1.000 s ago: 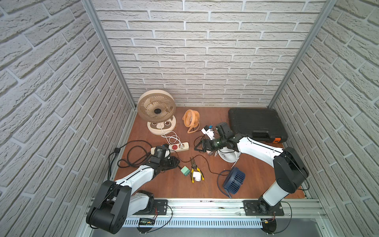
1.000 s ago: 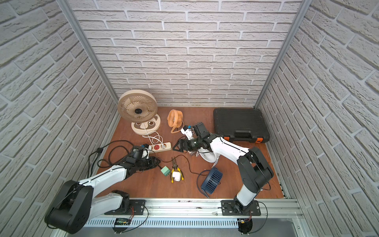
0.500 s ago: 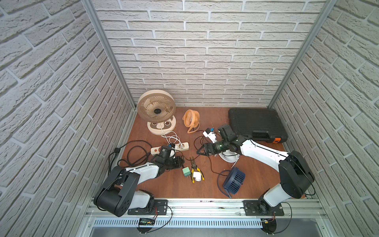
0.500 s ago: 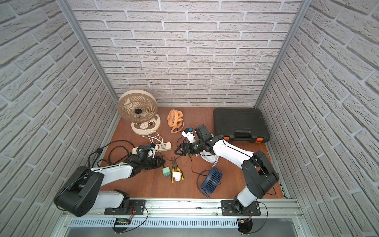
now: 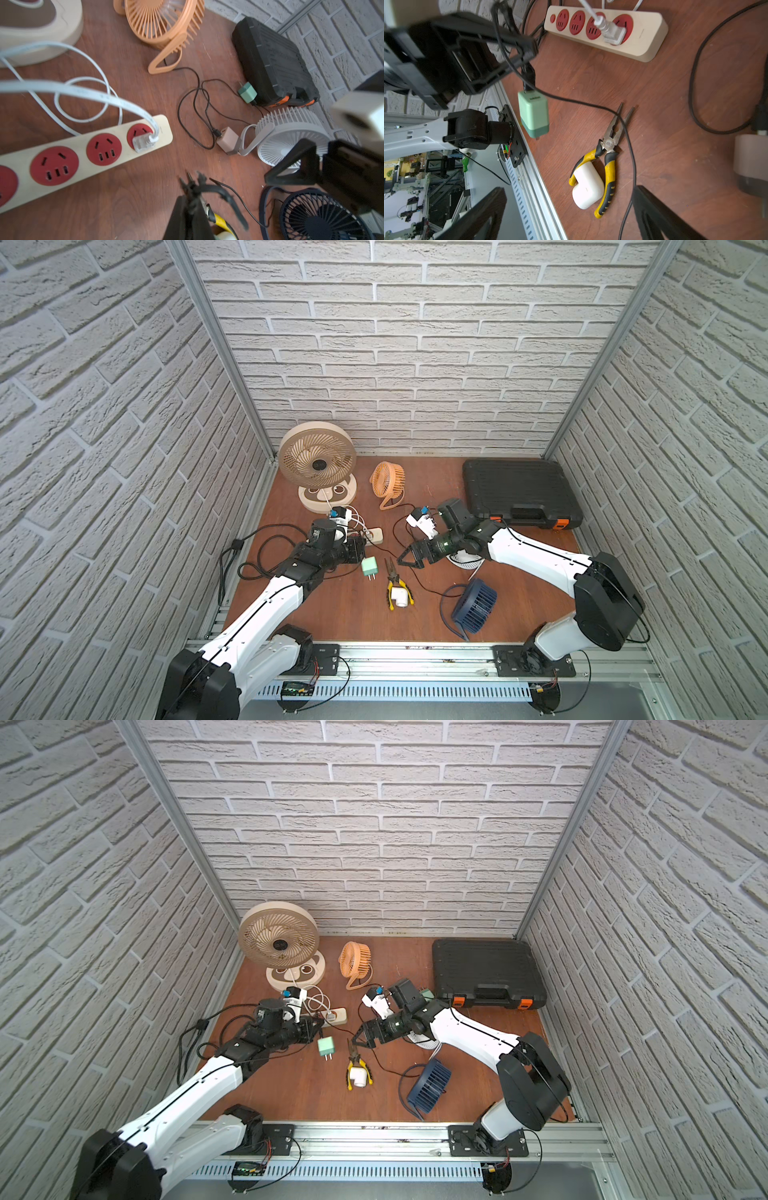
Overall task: Plug the desk fan into the power strip
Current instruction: Pick up the plug from the center of the board.
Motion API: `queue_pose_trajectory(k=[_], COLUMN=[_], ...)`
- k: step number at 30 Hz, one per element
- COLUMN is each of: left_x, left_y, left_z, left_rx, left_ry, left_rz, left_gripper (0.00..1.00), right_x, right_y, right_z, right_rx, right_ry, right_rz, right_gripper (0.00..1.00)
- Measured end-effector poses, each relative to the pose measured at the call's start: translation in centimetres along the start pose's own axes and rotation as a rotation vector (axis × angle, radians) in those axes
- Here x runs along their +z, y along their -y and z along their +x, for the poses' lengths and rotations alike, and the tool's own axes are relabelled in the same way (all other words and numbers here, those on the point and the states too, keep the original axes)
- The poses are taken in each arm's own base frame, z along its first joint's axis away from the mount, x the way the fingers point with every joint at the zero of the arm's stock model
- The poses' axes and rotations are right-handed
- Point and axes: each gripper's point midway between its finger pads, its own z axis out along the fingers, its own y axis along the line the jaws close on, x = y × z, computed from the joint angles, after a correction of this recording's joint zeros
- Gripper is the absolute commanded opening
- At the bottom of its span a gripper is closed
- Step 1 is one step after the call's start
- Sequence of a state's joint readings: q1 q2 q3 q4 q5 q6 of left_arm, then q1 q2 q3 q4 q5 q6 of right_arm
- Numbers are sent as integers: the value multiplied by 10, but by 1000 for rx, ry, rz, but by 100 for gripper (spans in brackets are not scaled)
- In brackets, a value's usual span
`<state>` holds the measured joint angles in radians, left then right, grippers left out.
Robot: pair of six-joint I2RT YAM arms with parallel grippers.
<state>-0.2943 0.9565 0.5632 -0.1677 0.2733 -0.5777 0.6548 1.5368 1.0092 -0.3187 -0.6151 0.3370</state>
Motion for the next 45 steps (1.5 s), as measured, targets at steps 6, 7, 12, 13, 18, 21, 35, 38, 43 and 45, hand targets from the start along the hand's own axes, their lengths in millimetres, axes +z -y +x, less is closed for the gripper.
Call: queue_pose_trajectory(k=[6, 7, 12, 13, 18, 21, 35, 38, 43, 45], left_x=[-4, -4, -2, -1, -1, -3, -9, -9, -9, -9], left_y=[12, 15, 29, 31, 45, 50, 59, 59, 60, 60], left_z=[-19, -21, -19, -18, -14, -14, -14, -14, -13, -14], left_rx=[151, 175, 264, 278, 320, 329, 353, 358, 366, 372], left_ry=[9, 9, -15, -22, -48, -53, -44, -44, -46, -44], left_rz=[-56, -53, -25, -18, 27, 47, 87, 87, 91, 91], left_gripper=[0, 0, 0, 0, 0, 0, 0, 0, 0, 0], right_x=[20, 22, 30, 32, 47, 54, 47, 45, 46, 50], right_y=[-20, -23, -43, -46, -56, -56, -61, -71, -71, -69], right_z=[11, 12, 6, 2, -25, -39, -67, -59, -54, -50], right_rx=[-206, -235, -345, -355, -394, -394, -432, -446, -433, -423], right_ry=[-13, -10, -3, -1, 22, 32, -6, -51, -131, -163], right_rz=[44, 41, -22, -32, -77, -84, -360, -432, -472, -485], right_gripper=[91, 86, 75, 76, 78, 78, 67, 63, 56, 55])
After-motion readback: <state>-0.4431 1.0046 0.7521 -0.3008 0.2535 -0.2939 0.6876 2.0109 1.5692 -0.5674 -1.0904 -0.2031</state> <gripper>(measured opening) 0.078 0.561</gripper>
